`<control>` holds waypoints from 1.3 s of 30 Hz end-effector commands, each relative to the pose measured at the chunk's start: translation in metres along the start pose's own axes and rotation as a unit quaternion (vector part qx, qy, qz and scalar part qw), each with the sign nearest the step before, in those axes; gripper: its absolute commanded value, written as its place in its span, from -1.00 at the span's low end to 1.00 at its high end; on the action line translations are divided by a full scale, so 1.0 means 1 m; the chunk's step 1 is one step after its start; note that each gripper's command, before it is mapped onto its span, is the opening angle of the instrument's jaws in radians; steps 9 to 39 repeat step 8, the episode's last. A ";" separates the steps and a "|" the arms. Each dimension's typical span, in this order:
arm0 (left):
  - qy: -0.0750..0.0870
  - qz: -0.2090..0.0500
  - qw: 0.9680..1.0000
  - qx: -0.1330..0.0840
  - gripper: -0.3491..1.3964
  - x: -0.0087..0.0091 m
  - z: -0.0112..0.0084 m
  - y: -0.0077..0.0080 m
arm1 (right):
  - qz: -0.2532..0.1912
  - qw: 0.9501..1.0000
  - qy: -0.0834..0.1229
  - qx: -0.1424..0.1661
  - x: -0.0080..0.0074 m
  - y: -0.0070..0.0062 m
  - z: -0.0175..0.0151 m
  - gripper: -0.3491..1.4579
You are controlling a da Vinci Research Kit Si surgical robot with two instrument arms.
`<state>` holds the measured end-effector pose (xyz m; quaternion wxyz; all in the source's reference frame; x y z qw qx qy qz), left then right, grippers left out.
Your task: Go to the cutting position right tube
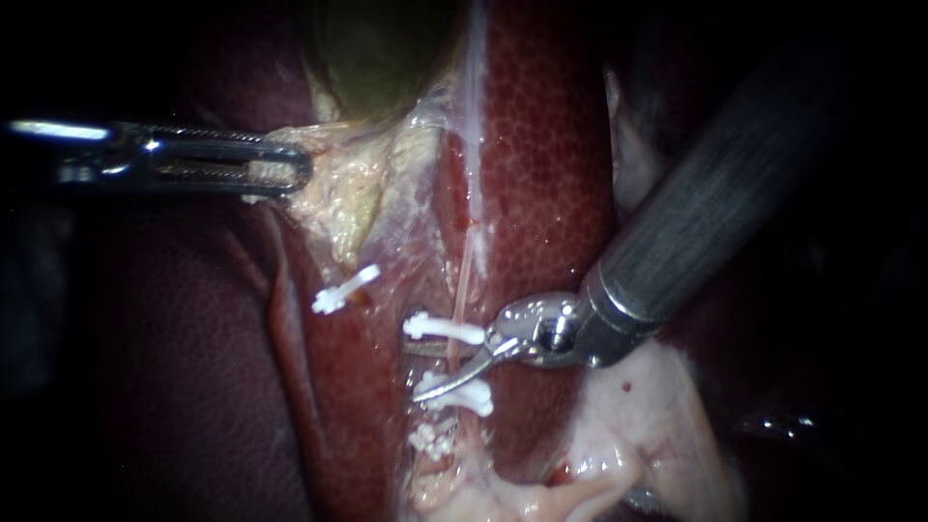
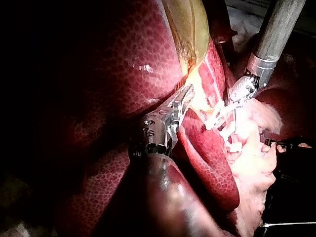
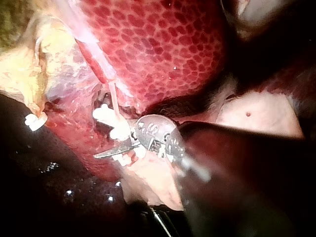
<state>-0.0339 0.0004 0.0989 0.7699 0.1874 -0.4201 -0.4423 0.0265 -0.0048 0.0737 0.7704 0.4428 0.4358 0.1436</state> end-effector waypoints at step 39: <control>0.000 0.000 1.000 0.000 -1.00 0.0000 0.0000 0.0000 | 0.002 1.000 -0.001 0.001 -0.0002 0.0001 0.0000 0.50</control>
